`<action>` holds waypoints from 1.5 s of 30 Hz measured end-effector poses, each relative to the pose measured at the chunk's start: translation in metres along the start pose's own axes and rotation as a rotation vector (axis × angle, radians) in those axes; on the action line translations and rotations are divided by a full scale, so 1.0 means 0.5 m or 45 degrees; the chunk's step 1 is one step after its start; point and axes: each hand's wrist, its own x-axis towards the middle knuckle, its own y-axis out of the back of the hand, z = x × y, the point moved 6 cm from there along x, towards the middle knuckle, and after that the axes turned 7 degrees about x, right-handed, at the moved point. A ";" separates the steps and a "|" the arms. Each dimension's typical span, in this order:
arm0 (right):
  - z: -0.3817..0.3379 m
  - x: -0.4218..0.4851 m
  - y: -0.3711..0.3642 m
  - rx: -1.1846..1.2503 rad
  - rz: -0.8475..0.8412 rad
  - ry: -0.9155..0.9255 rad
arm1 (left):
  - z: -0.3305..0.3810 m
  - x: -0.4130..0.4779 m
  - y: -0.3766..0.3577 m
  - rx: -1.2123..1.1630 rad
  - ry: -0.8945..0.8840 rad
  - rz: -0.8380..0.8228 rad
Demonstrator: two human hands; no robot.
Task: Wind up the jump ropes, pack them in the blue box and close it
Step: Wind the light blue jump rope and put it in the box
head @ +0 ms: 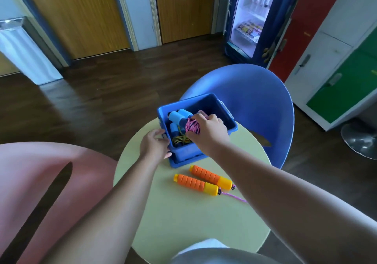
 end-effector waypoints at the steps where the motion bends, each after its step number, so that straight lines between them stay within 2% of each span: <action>1: -0.009 0.015 -0.015 -0.001 -0.025 -0.019 | -0.004 0.007 0.001 -0.051 0.027 0.002; 9: -0.052 0.090 -0.107 -0.020 -0.168 -0.212 | -0.001 0.022 0.012 -0.122 0.029 -0.113; 13: -0.047 0.101 -0.136 0.207 -0.242 -0.253 | -0.006 0.027 0.013 -0.180 0.034 -0.165; 16: -0.040 0.099 -0.125 0.289 -0.308 -0.150 | -0.014 0.028 0.011 -0.243 0.033 -0.199; 19: -0.036 0.095 -0.119 0.176 -0.424 -0.003 | -0.019 0.028 0.010 -0.251 0.020 -0.202; 26: -0.052 0.117 -0.123 -0.135 -0.617 0.111 | -0.024 0.031 0.010 -0.287 -0.020 -0.224; 30: -0.068 0.115 -0.124 -0.236 -0.603 0.181 | -0.024 0.027 0.010 -0.297 -0.032 -0.231; 40: -0.058 0.106 -0.143 -0.108 -0.455 0.042 | -0.021 0.019 0.011 -0.320 -0.006 -0.202; 45: -0.068 0.080 -0.121 -0.066 -0.514 0.044 | -0.017 0.004 0.011 -0.302 -0.026 -0.202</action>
